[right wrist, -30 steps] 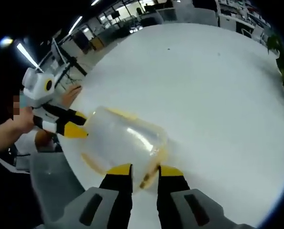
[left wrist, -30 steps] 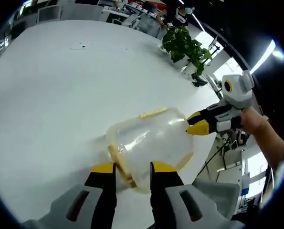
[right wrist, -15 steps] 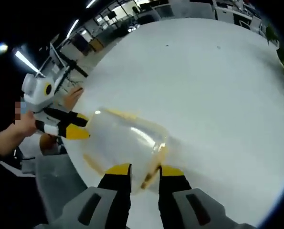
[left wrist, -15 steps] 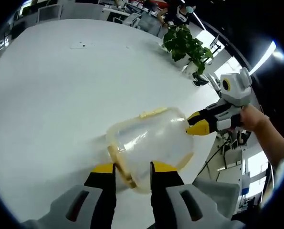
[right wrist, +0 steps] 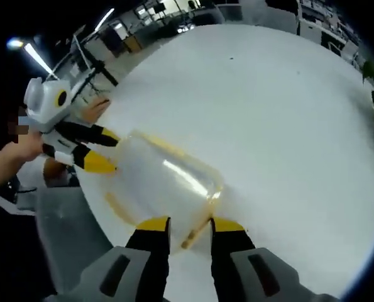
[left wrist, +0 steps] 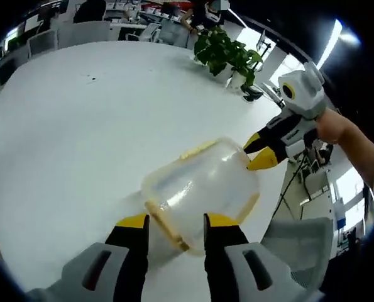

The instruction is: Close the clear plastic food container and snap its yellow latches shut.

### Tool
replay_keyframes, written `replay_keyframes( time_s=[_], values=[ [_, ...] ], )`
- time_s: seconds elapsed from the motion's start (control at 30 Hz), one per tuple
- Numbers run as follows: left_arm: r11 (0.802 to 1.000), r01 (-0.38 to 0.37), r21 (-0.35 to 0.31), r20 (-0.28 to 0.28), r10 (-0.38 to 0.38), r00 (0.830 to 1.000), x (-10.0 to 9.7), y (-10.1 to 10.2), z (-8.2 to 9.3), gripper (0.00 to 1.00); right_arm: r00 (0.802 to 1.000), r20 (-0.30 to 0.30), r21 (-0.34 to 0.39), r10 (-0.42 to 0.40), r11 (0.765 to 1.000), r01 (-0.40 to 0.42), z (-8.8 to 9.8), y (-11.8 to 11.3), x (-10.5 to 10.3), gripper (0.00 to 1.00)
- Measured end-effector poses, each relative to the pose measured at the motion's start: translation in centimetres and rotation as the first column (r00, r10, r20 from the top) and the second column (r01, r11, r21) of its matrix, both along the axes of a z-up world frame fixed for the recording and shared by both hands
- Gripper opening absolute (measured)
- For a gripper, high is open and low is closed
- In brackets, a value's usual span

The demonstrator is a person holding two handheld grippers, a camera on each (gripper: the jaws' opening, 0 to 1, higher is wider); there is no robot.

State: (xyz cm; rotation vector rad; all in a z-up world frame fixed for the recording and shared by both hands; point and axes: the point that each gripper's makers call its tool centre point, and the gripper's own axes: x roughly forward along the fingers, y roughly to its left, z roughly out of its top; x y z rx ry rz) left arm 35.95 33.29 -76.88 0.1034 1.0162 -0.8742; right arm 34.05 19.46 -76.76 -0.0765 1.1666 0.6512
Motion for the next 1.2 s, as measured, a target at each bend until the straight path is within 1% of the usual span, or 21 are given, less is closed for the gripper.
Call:
replay_keyframes(
  time_s=[0.13,0.27,0.33,0.5,0.57,0.63,0.73,0.8,0.83,0.9,0.93,0.97,1.07,1.1,1.13,1.17,1.2],
  values=[
    [0.999,0.019,0.026,0.031,-0.02,0.999,0.1,-0.1,0.2,0.32,1.0,0.013,-0.005,0.012,1.0,-0.011,0.0,-0.2,0.0,0.24],
    [0.996,0.056,0.066,0.082,-0.062,0.995,0.2,-0.2,0.4,0.33,0.999,0.026,-0.007,0.028,1.0,-0.028,0.0,-0.2,0.0,0.24],
    [0.992,0.089,0.091,0.118,-0.1,0.988,0.3,-0.2,0.6,0.33,0.999,0.032,-0.005,0.031,1.0,-0.031,0.0,-0.2,-0.1,0.24],
    [0.982,0.14,0.126,0.151,-0.159,0.976,0.4,-0.2,0.8,0.35,0.999,0.039,-0.005,0.034,0.999,-0.034,-0.1,-0.2,0.1,0.24],
    [0.982,0.143,0.126,0.152,-0.162,0.975,0.5,-0.2,0.8,0.35,0.999,0.041,-0.002,0.035,0.999,-0.035,0.0,-0.2,0.1,0.24],
    [0.981,0.154,0.118,0.173,-0.173,0.97,0.9,-0.4,1.1,0.35,0.998,0.045,0.0,0.042,0.999,-0.042,-0.1,-0.3,0.2,0.25],
    [0.983,0.151,0.104,0.181,-0.168,0.969,1.2,-0.6,1.6,0.34,0.995,0.062,-0.012,0.074,0.997,-0.073,0.1,-0.1,0.1,0.25],
    [0.983,0.158,0.09,0.195,-0.173,0.965,1.4,-1.0,2.4,0.33,0.992,0.072,-0.032,0.104,0.994,-0.102,0.2,-0.2,0.2,0.24],
    [0.982,0.174,0.08,0.203,-0.187,0.961,1.5,-1.4,2.8,0.33,0.989,0.076,-0.048,0.125,0.991,-0.122,0.2,-0.3,0.3,0.24],
    [0.981,0.182,0.072,0.201,-0.193,0.96,1.6,-1.7,3.1,0.34,0.983,0.089,-0.076,0.162,0.985,-0.155,0.4,-0.4,0.5,0.22],
    [0.976,0.208,0.061,0.201,-0.216,0.955,1.4,-2.1,3.4,0.35,0.977,0.098,-0.105,0.191,0.978,-0.181,0.5,-0.7,0.7,0.22],
    [0.975,0.212,0.058,0.202,-0.22,0.954,1.3,-2.3,3.6,0.35,0.976,0.1,-0.113,0.196,0.976,-0.184,0.6,-0.7,0.9,0.22],
    [0.963,0.26,0.068,0.207,-0.269,0.941,1.1,-2.7,3.6,0.35,0.973,0.116,-0.083,0.201,0.978,-0.193,1.4,-0.1,1.6,0.23],
    [0.962,0.266,0.069,0.205,-0.274,0.94,1.1,-2.9,3.5,0.36,0.972,0.12,-0.072,0.204,0.978,-0.197,1.6,0.1,1.8,0.23],
    [0.958,0.278,0.071,0.2,-0.287,0.937,1.0,-3.0,3.4,0.36,0.96,0.143,-0.058,0.24,0.97,-0.234,1.9,0.6,2.0,0.23],
    [0.954,0.29,0.069,0.198,-0.298,0.934,0.9,-3.2,3.3,0.36,0.959,0.145,-0.063,0.245,0.969,-0.238,1.9,0.6,2.1,0.23],
    [0.949,0.31,0.063,0.202,-0.316,0.927,0.7,-3.5,3.4,0.36,0.954,0.153,-0.072,0.259,0.965,-0.251,1.9,0.7,2.3,0.24]
  ],
)
